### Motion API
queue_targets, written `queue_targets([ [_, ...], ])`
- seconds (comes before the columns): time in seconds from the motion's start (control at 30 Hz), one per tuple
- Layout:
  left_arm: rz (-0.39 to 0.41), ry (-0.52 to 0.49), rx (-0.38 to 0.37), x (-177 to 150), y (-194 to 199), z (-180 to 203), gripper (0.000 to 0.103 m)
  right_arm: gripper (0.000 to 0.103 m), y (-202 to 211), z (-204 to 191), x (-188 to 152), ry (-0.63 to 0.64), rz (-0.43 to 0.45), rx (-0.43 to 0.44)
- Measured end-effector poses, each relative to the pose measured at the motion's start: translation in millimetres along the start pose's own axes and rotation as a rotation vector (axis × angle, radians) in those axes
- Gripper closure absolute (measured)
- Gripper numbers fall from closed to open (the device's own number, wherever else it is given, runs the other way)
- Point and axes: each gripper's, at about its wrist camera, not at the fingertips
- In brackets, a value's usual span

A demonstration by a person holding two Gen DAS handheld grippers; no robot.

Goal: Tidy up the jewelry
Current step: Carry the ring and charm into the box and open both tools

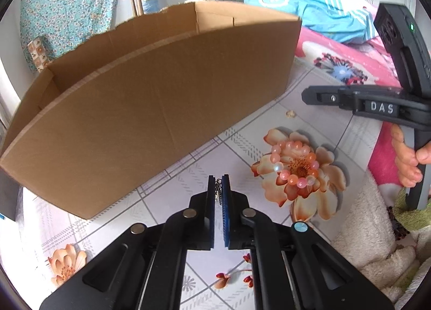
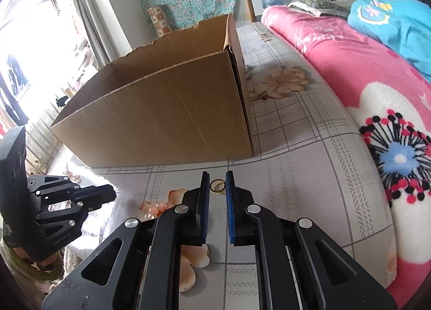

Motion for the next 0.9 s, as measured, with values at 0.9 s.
queue_targets([
  [0.9,-0.062,0.172,-0.198,140.1,7.4,-97.6,0.099,0.093,-24.8,-60.1,143.7,0.191,-0.087,0.169],
])
Point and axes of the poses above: each gripper's, at about its wrist camera, not at the fingertips, and y roughly against the way its jaws point, z to its right, x to its top, and after that the axes turned 2 degrees about x, right-handed
